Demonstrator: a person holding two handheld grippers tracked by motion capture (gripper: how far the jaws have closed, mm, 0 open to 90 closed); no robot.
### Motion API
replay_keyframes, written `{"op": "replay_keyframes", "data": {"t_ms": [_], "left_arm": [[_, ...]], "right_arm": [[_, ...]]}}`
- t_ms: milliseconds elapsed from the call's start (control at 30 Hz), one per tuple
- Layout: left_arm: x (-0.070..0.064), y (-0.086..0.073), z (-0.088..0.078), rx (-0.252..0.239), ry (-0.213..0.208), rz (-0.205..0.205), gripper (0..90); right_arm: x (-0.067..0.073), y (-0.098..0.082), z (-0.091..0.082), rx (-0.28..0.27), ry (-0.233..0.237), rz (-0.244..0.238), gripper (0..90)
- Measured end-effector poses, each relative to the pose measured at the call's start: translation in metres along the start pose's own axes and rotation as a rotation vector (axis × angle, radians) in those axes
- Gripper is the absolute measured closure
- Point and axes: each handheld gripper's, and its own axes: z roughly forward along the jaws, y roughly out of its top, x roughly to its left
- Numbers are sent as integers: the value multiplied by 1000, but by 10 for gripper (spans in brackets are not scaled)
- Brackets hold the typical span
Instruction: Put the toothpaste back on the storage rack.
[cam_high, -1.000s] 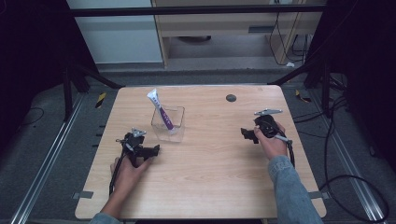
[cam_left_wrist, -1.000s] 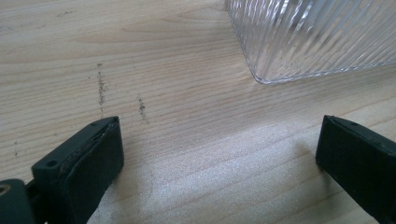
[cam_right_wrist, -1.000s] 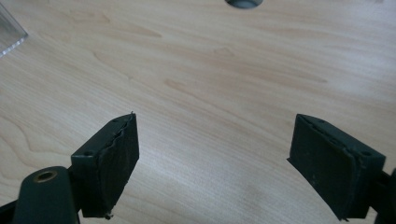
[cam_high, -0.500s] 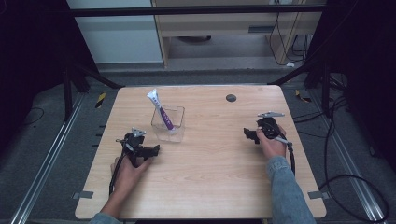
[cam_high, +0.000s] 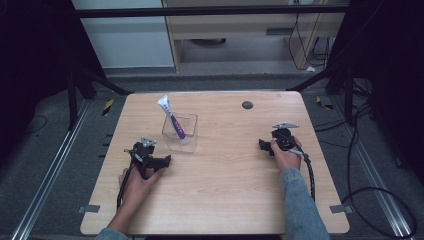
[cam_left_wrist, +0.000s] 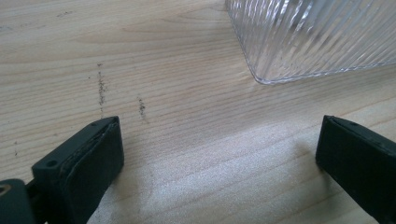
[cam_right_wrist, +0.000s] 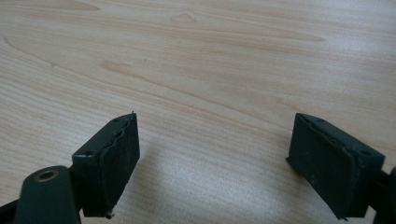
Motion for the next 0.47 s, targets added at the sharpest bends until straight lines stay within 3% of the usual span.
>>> {"op": "replay_keyframes", "data": {"t_ms": [133,167,200,233,333,467], "left_arm": [[0,0,0,-1,0,-1,3],[0,0,0,-1,0,-1,4],[0,0,0,-1,0,-1,4],[0,0,0,-1,0,-1,4],[0,0,0,0,0,0,4],[0,0,0,1,0,1,4]], "right_arm": [[2,0,2,-5,-10,-15,145],[3,0,3,1,-18,-55,142],[3,0,3,-1,-13,-61,141],[3,0,3,3,-7,-53,135],[1,-1,3,39,-24,-27,2],[2,-1,4,36,-81,17,2]]}}
